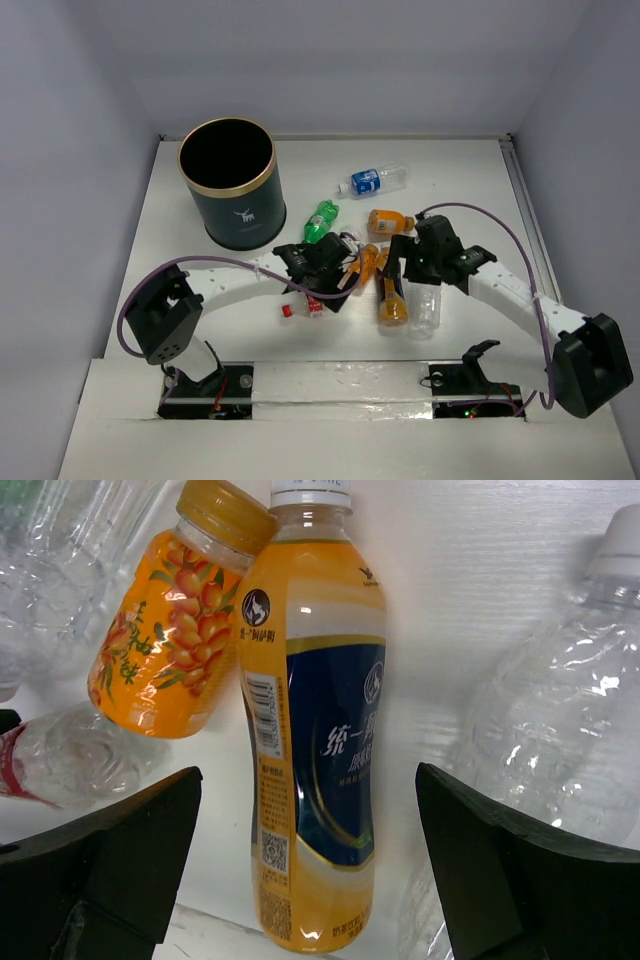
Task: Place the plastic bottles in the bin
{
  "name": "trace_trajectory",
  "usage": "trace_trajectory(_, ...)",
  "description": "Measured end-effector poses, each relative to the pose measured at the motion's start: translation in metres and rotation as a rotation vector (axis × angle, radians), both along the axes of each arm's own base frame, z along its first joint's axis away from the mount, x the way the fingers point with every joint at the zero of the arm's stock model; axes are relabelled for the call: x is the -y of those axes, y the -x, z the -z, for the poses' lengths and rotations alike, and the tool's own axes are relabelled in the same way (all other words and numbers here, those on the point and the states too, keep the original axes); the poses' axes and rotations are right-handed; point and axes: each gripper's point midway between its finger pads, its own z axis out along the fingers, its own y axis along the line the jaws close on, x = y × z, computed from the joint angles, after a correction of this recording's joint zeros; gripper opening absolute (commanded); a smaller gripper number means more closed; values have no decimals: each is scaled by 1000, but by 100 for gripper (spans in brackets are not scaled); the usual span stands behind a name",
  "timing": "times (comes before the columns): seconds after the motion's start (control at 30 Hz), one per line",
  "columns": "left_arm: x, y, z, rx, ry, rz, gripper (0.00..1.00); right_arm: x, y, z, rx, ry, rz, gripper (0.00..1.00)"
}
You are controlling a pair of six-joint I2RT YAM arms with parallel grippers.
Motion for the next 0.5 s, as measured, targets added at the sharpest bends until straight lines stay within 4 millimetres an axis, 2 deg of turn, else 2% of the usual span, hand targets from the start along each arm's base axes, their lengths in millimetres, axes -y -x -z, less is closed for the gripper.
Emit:
trace_trajectory(0.13,2,1,0,-7,9,9,74,-2,-5,10,-23,15,-19,92)
trace_trajectory(0.27,5,3,3,-22,16,17,79,-7,-10,18,-42,21,-37,91)
trace_trajectory(0.4,6,4,8,-32,13,19,80,-9,-14,27,-61,34,-49,88)
trace_trajectory(0.5,6,6,12,-43,6,21,78,-11,-19,33,-71,45,-54,81)
